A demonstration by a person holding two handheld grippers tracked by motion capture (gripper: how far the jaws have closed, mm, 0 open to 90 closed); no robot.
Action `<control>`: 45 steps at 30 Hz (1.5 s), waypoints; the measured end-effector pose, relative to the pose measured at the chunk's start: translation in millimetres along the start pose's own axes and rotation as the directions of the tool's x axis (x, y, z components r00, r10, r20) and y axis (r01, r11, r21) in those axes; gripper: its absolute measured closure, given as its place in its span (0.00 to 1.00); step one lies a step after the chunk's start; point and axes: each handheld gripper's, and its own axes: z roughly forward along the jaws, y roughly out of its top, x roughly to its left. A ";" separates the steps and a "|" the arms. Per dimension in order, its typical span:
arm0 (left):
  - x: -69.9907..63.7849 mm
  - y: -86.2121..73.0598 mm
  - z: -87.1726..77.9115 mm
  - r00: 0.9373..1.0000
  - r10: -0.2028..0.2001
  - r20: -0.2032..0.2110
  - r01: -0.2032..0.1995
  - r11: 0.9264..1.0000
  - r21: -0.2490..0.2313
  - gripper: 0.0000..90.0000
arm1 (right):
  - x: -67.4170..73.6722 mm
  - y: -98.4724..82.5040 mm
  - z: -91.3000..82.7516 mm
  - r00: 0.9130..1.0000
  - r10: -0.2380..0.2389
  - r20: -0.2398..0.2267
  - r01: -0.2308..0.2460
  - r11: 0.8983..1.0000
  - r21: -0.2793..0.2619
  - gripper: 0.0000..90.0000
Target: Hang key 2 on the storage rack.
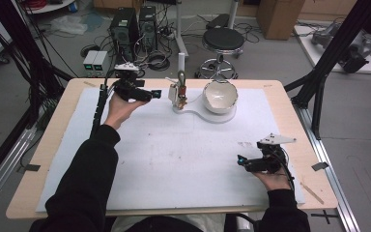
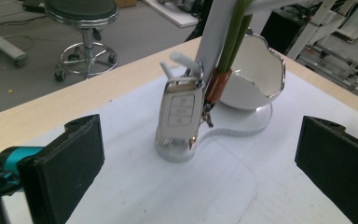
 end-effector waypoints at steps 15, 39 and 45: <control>-6.8 -30.4 -38.7 1.000 -0.024 -0.005 0.024 0.999 0.035 0.02 | 1.3 1.0 1.2 1.000 -0.004 -0.003 0.004 1.000 0.006 0.01; -16.2 -80.0 -72.3 0.999 0.008 -0.035 -0.005 0.996 0.085 0.02 | 1.2 0.4 1.3 1.000 -0.012 -0.002 0.012 1.000 0.005 0.01; -13.9 -92.9 -84.8 0.999 0.022 -0.045 -0.017 0.995 0.103 0.02 | 0.8 0.1 0.8 1.000 -0.004 -0.002 0.004 1.000 0.005 0.01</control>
